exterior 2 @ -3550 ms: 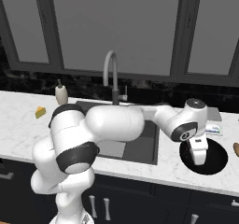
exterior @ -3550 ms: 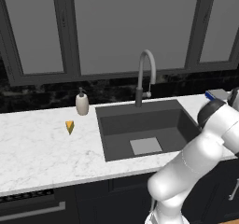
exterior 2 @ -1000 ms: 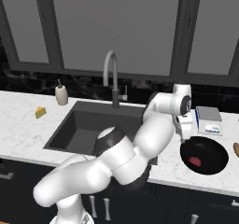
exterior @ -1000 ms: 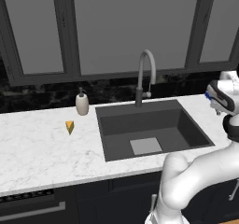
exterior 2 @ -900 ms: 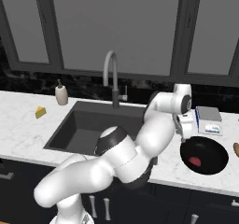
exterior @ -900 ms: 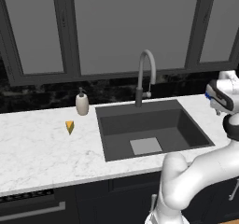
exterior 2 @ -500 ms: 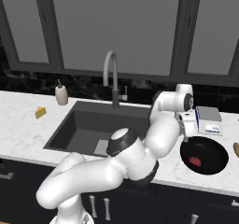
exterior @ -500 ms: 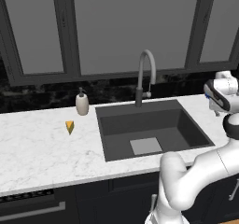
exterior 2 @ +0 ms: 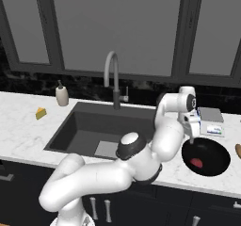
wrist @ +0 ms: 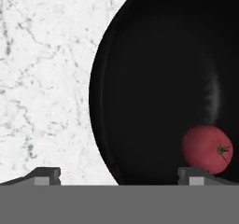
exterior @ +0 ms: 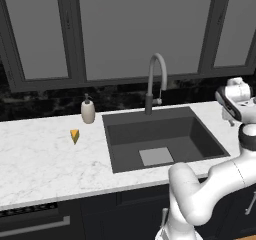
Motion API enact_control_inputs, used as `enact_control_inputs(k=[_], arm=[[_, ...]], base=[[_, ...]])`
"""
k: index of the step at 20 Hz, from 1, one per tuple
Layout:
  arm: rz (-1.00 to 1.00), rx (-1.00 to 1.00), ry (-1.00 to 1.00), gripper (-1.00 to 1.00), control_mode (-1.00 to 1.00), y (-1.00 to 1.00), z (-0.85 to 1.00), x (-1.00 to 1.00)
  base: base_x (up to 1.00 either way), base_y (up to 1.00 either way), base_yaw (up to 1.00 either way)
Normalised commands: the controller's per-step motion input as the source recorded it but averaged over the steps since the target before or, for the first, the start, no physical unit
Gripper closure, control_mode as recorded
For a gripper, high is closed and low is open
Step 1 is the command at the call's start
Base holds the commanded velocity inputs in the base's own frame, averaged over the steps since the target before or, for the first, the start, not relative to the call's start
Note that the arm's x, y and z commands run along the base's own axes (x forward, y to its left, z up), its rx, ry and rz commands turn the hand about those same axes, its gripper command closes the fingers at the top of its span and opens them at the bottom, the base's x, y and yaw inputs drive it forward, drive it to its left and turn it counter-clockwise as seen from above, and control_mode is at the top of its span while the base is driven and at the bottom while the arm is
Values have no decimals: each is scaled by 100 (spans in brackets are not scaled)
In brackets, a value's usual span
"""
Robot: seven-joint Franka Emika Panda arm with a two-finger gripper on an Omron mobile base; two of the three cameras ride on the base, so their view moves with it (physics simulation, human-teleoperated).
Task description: Pick the tomato from the sink and place it in the bowl. Then pick the bowl and place it in the microwave. Then close the microwave door and press the start button.
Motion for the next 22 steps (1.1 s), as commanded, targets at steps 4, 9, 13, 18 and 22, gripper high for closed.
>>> enact_control_inputs(k=[4,9,13,18,22], arm=[[14,5,0,-100,-100,0,-53,0],[14,6,0,-100,-100,-14,-42,-3],[13,1,0,100,-100,-9,-38,-3],[7,0,-3,100,-100,-1,-3,-7],[1,0,-1,100,-100,0,0,0]], base=[[0,0,0],[0,0,0],[0,0,0],[0,0,0],[0,0,0]])
